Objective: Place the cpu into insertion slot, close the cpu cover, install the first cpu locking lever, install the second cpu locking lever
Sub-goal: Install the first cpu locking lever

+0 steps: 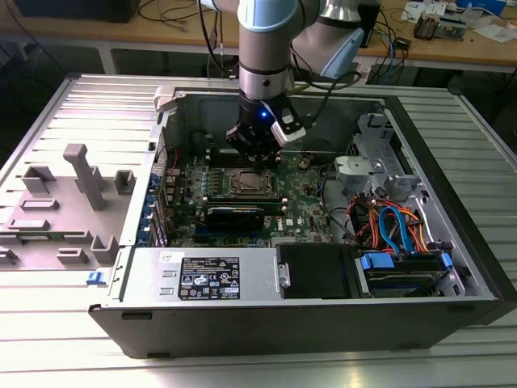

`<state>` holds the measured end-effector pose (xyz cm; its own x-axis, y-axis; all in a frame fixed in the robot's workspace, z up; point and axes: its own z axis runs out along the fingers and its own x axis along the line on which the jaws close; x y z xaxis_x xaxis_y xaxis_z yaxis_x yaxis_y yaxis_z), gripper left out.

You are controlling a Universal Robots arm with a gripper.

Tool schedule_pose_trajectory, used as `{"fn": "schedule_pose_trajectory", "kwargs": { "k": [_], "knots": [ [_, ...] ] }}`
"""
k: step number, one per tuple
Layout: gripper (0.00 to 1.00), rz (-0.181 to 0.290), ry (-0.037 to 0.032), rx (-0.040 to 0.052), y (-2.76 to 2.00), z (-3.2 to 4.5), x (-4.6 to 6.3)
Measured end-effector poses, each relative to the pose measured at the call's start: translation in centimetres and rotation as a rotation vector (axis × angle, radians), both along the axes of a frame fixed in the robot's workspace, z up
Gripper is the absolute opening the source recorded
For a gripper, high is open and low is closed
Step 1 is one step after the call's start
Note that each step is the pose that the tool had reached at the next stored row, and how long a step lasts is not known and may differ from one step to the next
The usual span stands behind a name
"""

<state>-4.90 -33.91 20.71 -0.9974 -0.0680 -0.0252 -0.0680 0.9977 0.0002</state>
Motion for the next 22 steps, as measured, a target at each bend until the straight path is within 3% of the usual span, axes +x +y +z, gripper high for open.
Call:
{"fn": "schedule_pose_trajectory", "kwargs": {
  "k": [22],
  "knots": [
    [0.11, 0.000, 0.0000, -0.0004, 0.00, -0.19, 0.28]
  ]
}}
